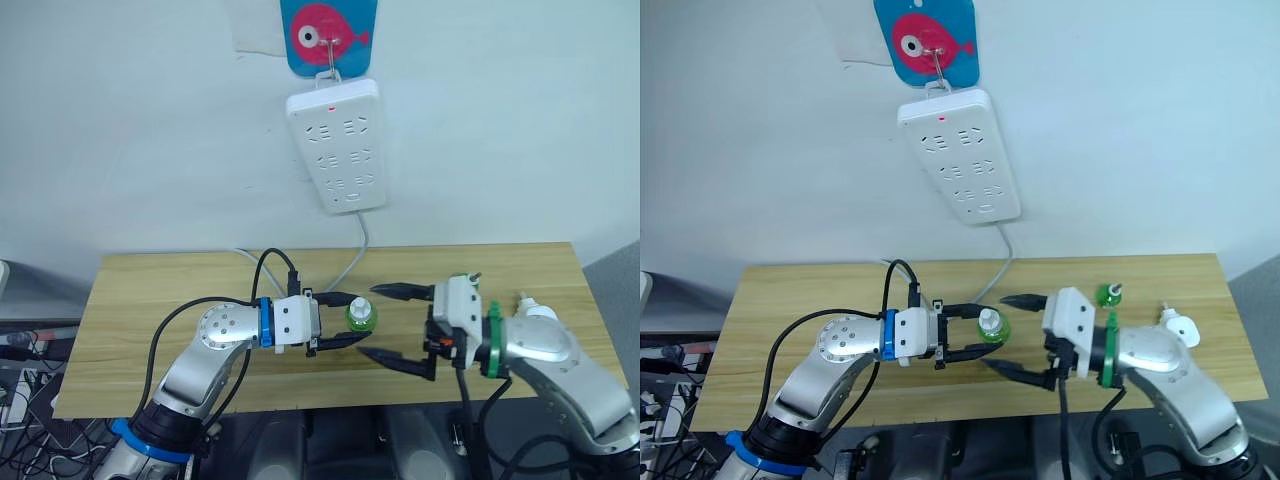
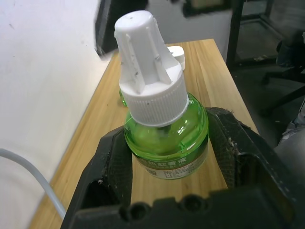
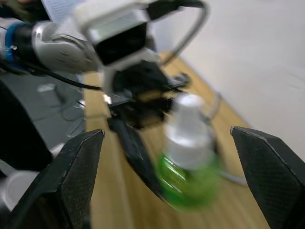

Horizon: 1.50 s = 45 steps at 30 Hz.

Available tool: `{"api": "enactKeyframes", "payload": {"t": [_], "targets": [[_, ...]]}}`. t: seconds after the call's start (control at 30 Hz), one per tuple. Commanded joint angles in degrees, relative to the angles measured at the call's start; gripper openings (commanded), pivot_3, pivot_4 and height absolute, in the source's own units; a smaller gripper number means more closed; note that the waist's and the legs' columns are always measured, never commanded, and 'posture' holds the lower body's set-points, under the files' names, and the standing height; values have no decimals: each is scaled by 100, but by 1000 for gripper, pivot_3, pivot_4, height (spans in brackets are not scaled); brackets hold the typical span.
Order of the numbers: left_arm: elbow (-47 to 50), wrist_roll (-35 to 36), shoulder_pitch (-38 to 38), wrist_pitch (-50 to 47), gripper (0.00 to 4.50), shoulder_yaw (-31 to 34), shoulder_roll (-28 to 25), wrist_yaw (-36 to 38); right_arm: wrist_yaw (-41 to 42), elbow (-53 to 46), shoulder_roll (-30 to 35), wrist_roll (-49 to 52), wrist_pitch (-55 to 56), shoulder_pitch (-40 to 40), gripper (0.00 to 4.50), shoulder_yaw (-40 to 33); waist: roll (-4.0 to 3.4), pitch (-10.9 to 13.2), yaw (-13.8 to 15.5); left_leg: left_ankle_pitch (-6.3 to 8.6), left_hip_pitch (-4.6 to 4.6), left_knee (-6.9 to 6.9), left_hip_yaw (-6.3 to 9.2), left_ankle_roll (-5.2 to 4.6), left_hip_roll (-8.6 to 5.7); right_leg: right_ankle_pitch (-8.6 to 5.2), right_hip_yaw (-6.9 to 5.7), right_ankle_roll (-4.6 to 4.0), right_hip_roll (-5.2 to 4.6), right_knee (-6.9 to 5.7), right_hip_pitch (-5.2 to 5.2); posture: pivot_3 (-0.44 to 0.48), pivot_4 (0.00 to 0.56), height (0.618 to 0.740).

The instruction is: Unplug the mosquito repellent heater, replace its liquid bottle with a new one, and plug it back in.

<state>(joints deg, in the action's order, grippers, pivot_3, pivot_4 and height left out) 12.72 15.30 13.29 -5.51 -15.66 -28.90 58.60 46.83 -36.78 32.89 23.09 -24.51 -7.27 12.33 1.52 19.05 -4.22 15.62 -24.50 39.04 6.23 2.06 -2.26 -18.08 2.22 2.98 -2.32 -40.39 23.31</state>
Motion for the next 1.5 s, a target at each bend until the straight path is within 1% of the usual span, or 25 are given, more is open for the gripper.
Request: {"api": "enactKeyframes", "payload": {"t": [0.03, 0.13, 0.23, 0.4, 0.53, 0.6, 0.73, 0.87, 1.07, 1.17, 1.3, 1.4, 1.5], "targets": [[129, -12, 0, 145, 2238, -81, 1, 110, -504, -37, -325, -474, 83, -226, 4457, 336, 0, 0, -7, 0, 0, 0, 1, 1, 0, 0, 0, 0, 0, 1, 0, -103, 327, 740], [183, -2, -15, 102, 2238, -63, -2, 108, -799, 4, -510, -717, 47, -233, 4457, 425, 0, 0, -4, -1, 0, -3, 11, 1, 0, 0, -6, 0, 0, 3, 0, -96, 320, 740], [208, 8, -44, 98, 2238, -47, -27, 121, -927, 18, -507, -891, 66, -175, 4457, 393, 0, 0, -5, -1, 0, -3, 6, 1, -1, 0, -2, 0, 0, 5, 1, -100, 321, 740], [200, -8, -54, 137, 2238, -52, -35, 136, -733, -27, -179, -598, 34, 45, 4457, -237, 0, 0, -2, -1, 0, -3, 7, 2, -1, 0, -3, 0, 0, 5, 1, -102, 311, 740], [136, -1, -95, 279, 2238, -21, -128, 257, -395, -137, 237, -112, -28, 212, 4457, -882, -1, -1, -7, -1, 0, -3, 4, 1, 0, 0, -3, 0, 0, 2, 1, -106, 304, 740], [140, 20, -124, 294, 2238, -5, -158, 271, -249, -211, 422, 40, -20, 337, 4457, -1033, -1, -1, -11, 0, 0, -4, 3, 1, 0, 0, -2, 0, 0, 4, 0, -106, 299, 740], [171, 23, -134, 291, 2238, -26, -148, 242, 53, -330, 614, 205, 84, 510, 4457, -980, 0, -3, -10, 0, 0, -3, 2, 1, 1, 0, -3, 0, 1, 3, 0, -100, 290, 740], [314, 14, -200, 230, 2238, -70, -104, 170, 155, -595, 362, 490, -93, 301, 4457, -396, 0, -9, -39, 0, 0, -3, 0, 1, 1, 0, 0, 0, 2, 2, 1, -87, 278, 740], [448, 14, -264, 156, 2238, -71, -104, 121, -370, -213, -243, -39, -70, -215, 4457, 292, 2, -67, -31, -1, 0, -4, 6, 2, 0, 0, -3, 0, 1, 5, 1, -69, 269, 740], [521, 17, -281, 106, 2238, -71, -110, 92, -504, 41, -302, -438, 105, -293, 4457, 429, -2, -108, -9, -1, 0, -5, 7, 2, -1, 0, -4, 0, 1, 10, 1, -65, 269, 740], [593, 24, -332, 87, 2238, -52, -154, 88, -392, 117, -29, -595, 235, -97, 4457, 201, 0, -140, 22, -1, 0, -7, 5, 2, -2, 0, -1, 0, 0, 15, 1, -63, 263, 740], [547, 19, -328, 115, 2238, -15, -162, 87, -351, -80, 163, -226, -18, 64, 4457, -320, 2, -145, 64, -1, 0, -7, 5, 2, -2, 0, -1, 0, 0, 15, 0, -66, 263, 740], [544, 32, -355, 136, 2238, -4, -177, 94, -321, -267, 321, 7, -124, 200, 4457, -641, 2, -168, 78, -1, 0, -7, 1, 2, -1, 0, 1, 0, 0, 14, 0, -76, 255, 740]]}}
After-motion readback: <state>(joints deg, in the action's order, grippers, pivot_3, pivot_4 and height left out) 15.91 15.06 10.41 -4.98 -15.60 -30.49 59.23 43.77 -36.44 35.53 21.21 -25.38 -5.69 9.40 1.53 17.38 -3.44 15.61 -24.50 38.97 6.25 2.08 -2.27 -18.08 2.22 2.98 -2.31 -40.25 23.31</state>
